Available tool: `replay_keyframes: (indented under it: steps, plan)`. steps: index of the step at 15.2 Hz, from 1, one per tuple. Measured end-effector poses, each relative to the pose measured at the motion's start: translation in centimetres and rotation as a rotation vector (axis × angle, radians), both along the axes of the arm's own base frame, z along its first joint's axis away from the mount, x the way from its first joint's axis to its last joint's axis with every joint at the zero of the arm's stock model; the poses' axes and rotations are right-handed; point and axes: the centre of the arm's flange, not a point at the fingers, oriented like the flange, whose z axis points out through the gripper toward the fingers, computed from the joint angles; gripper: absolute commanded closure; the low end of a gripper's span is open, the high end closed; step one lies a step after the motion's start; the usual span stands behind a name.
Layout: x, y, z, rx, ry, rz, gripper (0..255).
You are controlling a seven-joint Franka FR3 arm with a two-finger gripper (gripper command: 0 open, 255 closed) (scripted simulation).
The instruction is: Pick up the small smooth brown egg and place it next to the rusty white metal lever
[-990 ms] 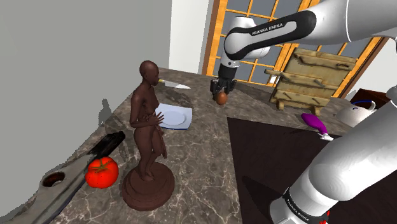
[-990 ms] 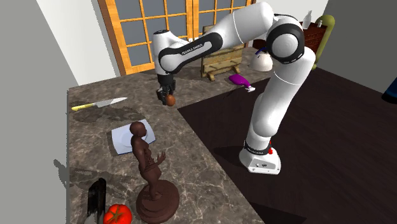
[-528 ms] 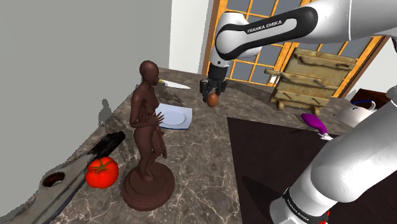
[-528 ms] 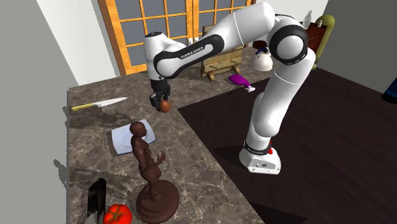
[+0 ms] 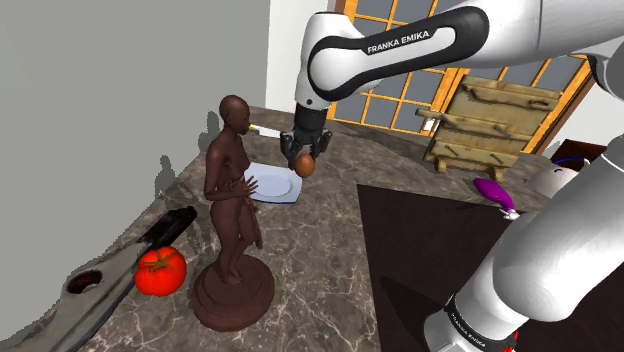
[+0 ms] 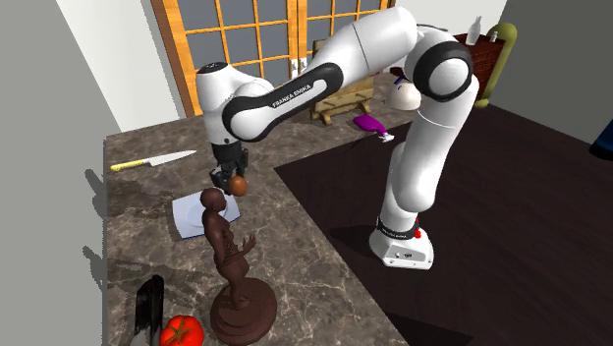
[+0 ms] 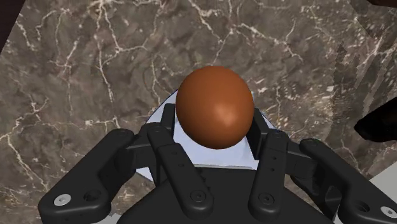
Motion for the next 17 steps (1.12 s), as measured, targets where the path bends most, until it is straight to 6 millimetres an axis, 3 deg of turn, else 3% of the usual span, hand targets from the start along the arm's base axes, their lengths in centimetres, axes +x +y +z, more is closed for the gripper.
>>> replay_keyframes:
  steps: [3, 17]
  plan:
    - [0.1, 3.2, 0.1, 0.000, 0.000, 0.000, 255]
    - [0.5, 22.2, 0.8, 0.009, -0.010, -0.003, 255]
